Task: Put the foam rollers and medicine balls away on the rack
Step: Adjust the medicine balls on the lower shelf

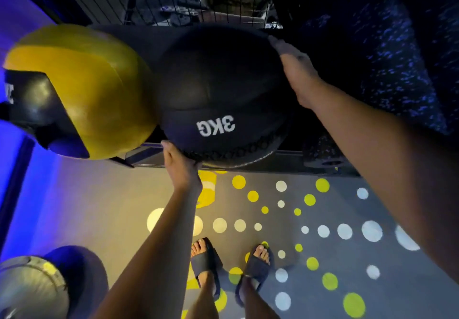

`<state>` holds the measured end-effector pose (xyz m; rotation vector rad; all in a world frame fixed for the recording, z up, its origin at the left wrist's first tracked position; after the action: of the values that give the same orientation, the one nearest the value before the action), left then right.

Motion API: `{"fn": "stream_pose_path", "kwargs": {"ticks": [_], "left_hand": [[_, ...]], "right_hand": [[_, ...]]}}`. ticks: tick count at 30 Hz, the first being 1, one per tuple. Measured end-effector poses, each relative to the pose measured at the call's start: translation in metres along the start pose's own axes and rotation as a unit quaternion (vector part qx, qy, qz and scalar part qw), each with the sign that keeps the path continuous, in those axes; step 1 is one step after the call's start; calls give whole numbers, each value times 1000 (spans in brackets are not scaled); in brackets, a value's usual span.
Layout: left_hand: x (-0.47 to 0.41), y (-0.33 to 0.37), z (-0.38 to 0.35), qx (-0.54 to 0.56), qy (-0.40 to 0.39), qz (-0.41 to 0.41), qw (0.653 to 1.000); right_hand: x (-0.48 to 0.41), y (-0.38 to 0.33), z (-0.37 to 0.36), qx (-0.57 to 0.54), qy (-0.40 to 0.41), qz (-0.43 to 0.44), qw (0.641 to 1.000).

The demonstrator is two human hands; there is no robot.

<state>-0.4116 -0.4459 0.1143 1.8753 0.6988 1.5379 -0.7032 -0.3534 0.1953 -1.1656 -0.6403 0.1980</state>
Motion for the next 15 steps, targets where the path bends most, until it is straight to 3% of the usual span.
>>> {"fn": "stream_pose_path", "kwargs": {"ticks": [4,8,15], "left_hand": [[-2,16,-48,-60,-41,-41,997],[-23,40,-75,-209,-72,-123,968],[-18,8,-48,-268,-102,-129,949]], "right_hand": [[-53,49,43,-34,56,16,998],[-27,57,65,-90,94,6,991],[34,30,44,28,138,55,988]]}}
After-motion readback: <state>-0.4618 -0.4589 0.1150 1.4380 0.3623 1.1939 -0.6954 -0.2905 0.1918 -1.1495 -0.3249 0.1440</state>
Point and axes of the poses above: each hand's wrist, its own x-axis away from the middle knuckle, its own z-axis out of the back of the hand, y = z × x, the point moved 4 cm from there along -x, towards the middle knuckle, and after that the axes turned 5 degrees about z, right-handed, at the moved point
